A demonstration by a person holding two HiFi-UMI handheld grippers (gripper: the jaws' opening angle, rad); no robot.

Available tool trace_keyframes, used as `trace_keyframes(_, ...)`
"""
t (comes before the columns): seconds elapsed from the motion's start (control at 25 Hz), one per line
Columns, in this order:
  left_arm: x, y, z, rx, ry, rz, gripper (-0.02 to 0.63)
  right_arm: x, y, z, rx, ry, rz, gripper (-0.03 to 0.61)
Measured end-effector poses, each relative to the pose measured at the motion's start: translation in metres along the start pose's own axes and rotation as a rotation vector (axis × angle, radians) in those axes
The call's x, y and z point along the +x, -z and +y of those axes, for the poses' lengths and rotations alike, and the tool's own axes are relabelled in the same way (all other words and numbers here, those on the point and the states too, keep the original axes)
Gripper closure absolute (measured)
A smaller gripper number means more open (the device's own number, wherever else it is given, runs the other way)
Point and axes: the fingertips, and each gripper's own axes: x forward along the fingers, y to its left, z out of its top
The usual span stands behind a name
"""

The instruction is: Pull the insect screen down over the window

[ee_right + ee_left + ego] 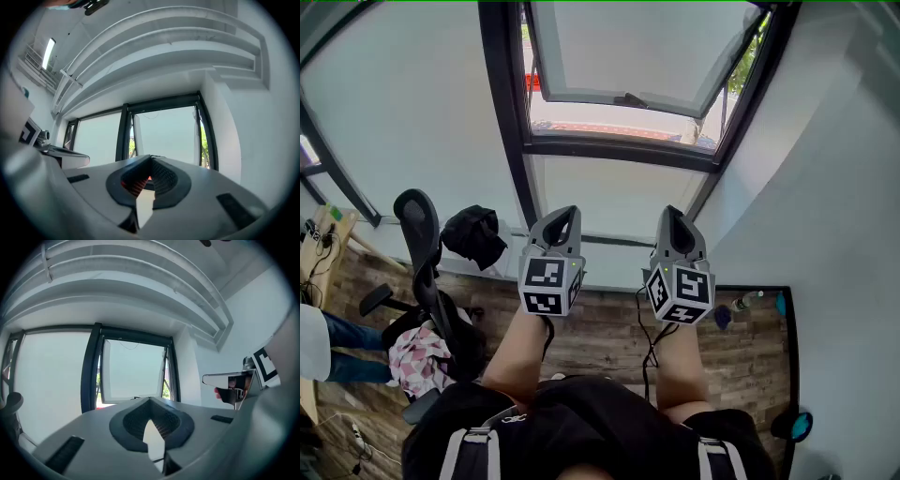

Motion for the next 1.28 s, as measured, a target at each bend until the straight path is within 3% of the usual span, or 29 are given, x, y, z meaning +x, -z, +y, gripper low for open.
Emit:
trace_keyframes(0.48, 0.01, 0.001, -0.022, 0.001, -0.01, 0.015, 0.601, -0.002, 0.015, -0.026, 0.049, 0.002, 0.051, 0.575)
trace_keyframes(1.0, 0.014, 0.014, -0.061, 0.027, -0.06, 0.024, 0.601, -0.012, 0.039, -0.062, 0.022, -0.028, 0.096, 0.575)
trace_keyframes(1.28, 0.029, 0.029, -0.048, 0.014, -0.081, 0.048, 0.601, 0.005, 0.05, -0.07, 0.022, -0.026, 0.113, 0.575)
